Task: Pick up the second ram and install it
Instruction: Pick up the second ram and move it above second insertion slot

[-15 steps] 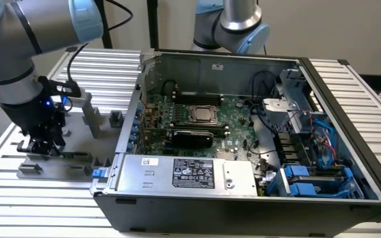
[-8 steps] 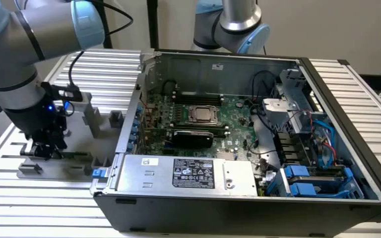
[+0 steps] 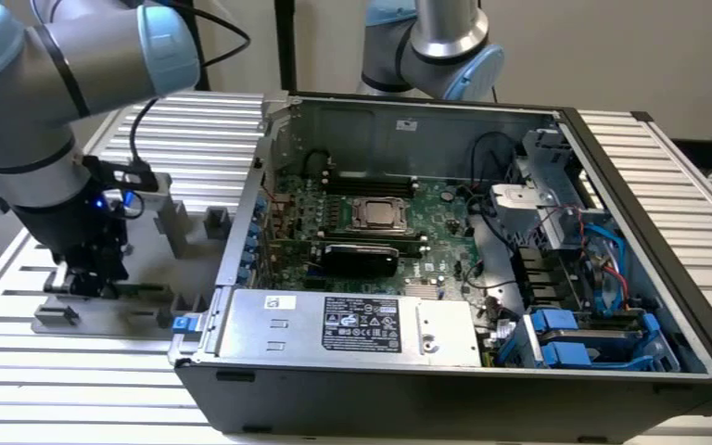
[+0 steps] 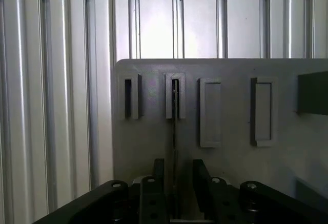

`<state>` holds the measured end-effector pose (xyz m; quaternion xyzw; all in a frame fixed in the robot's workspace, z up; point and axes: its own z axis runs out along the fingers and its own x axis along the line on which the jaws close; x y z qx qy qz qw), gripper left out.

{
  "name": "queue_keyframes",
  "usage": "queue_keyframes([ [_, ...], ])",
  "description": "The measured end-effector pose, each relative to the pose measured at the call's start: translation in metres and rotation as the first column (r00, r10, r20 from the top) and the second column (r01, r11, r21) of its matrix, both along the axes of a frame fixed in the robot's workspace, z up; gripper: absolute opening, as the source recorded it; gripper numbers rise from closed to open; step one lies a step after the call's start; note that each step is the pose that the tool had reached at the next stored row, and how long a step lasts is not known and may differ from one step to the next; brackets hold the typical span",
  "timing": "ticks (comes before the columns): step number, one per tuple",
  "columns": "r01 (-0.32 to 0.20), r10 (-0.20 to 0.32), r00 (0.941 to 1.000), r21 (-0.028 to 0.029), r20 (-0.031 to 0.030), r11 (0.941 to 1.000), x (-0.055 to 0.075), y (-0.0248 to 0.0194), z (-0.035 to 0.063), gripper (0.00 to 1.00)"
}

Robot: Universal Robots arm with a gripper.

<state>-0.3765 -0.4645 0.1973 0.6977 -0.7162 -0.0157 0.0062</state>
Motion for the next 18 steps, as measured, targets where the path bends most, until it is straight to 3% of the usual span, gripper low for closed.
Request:
queue_keyframes([
  [17,-0.017,0.017,0.9999,-0.0038,-0.0004,0.9998,0.0021,-0.0001,-0.0043,1.00],
  [18,-0.017,0.017,0.9998,-0.0038,-0.0004,0.9998,0.0022,0.0000,-0.0044,0.00],
])
